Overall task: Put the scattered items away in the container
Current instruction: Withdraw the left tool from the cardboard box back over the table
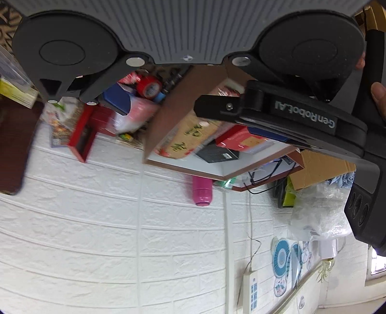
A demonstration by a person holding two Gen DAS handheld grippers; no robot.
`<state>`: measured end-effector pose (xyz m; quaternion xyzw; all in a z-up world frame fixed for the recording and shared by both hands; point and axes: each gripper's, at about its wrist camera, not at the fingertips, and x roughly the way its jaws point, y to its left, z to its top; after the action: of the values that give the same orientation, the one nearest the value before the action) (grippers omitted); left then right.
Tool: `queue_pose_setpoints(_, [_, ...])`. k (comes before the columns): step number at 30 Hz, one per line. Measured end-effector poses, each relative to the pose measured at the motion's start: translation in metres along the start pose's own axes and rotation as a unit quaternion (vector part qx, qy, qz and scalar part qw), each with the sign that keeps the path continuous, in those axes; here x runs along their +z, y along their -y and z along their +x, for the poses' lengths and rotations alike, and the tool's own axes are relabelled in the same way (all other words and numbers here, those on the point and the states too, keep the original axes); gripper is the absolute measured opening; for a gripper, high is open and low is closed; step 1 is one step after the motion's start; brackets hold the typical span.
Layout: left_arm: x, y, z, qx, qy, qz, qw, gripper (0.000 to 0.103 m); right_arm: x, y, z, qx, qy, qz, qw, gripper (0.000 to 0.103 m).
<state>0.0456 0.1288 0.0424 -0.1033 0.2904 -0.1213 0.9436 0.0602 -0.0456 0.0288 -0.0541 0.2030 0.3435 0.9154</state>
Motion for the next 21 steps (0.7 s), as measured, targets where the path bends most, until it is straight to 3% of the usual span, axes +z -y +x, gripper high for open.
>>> queue_pose_setpoints(6, [-0.057, 0.039, 0.012, -0.033, -0.017, -0.014, 0.9992, 0.103, -0.057, 0.018, -0.044, -0.038, -0.010, 0.052, 0.998, 0.103])
queue_pose_setpoints(11, [-0.094, 0.052, 0.035, -0.043, -0.050, -0.022, 0.9976, 0.103, -0.100, 0.031, -0.056, -0.066, -0.040, 0.080, 0.994, 0.103])
queue_pose_setpoints(16, [-0.098, 0.054, 0.053, -0.032, -0.061, -0.019, 0.9974, 0.102, -0.124, 0.054, -0.058, -0.107, -0.059, 0.103, 0.987, 0.103])
queue_pose_setpoints(21, [-0.089, 0.060, 0.074, -0.049, -0.065, -0.009, 0.9967, 0.097, -0.138, 0.072, -0.048, -0.136, -0.074, 0.114, 0.981, 0.102])
